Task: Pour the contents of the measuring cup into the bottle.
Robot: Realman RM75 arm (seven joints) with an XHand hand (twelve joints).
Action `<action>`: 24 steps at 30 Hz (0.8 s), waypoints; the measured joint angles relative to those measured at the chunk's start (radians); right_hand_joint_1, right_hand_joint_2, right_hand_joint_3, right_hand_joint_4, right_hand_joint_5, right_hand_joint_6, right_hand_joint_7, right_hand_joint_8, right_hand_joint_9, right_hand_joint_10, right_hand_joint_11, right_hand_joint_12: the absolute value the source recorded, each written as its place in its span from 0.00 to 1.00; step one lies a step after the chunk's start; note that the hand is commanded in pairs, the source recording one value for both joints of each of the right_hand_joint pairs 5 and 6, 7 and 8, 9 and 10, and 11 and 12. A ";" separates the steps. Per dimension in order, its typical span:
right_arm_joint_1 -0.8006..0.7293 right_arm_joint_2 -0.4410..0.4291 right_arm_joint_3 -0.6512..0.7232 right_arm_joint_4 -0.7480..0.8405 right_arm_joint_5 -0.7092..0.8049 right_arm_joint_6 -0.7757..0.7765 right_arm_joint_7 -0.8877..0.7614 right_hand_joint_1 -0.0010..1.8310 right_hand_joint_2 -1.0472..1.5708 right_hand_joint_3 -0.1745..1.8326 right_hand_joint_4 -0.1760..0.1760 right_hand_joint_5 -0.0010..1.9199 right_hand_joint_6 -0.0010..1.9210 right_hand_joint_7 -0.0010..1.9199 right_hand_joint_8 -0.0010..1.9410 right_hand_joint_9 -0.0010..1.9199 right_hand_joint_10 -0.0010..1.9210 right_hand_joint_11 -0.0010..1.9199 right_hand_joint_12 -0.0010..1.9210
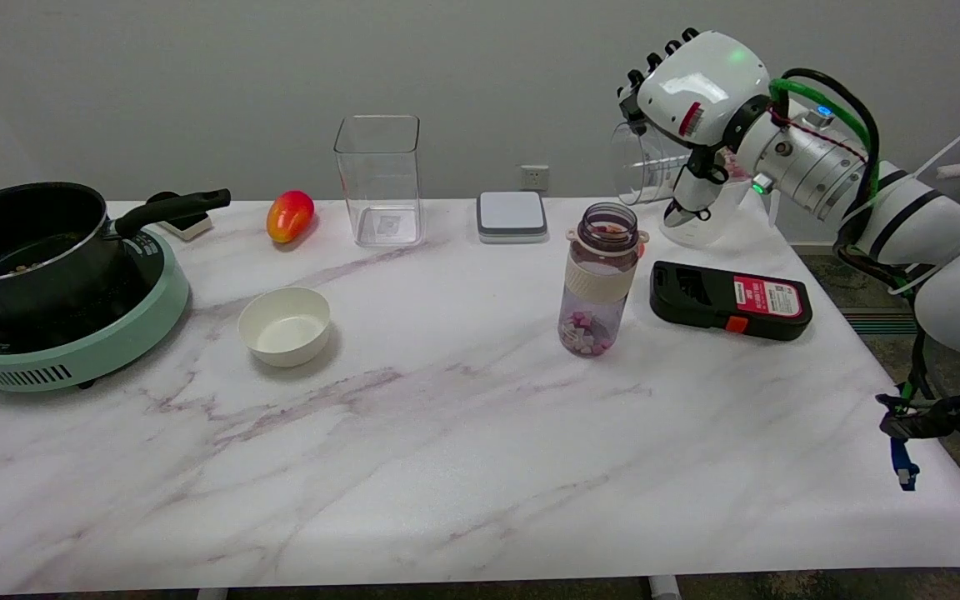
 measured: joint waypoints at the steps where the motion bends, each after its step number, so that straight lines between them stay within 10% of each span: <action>1: 0.002 0.001 -0.001 0.000 0.000 0.000 -0.005 0.81 0.84 0.28 0.50 0.98 0.98 0.93 0.92 0.81 0.81 0.69 0.69; 24: 0.020 0.010 -0.027 0.000 -0.011 0.021 -0.098 0.80 0.86 0.26 0.50 0.99 0.99 0.94 0.93 0.82 0.82 0.69 0.69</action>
